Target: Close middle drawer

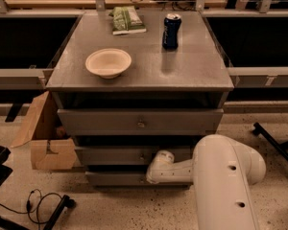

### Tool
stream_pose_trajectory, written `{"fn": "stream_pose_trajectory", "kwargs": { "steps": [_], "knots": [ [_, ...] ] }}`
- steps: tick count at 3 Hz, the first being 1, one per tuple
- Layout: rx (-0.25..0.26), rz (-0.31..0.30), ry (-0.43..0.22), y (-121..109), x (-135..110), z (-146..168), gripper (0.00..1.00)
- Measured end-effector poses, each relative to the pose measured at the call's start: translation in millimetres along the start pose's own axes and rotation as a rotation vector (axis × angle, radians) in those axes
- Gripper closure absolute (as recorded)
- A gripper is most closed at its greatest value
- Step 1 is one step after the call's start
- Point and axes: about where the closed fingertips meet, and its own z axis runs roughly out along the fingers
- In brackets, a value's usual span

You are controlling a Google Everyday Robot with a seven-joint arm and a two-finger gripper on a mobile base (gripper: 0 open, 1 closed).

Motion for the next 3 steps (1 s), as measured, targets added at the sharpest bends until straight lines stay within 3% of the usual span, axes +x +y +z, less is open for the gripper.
{"fn": "stream_pose_trajectory", "kwargs": {
  "steps": [1, 2, 3],
  "knots": [
    [0.0, 0.0, 0.0, 0, 0, 0, 1.0],
    [-0.049, -0.018, -0.028, 33, 1, -6, 1.0],
    [-0.139, -0.052, -0.047, 82, 21, -44, 1.0]
  ]
}}
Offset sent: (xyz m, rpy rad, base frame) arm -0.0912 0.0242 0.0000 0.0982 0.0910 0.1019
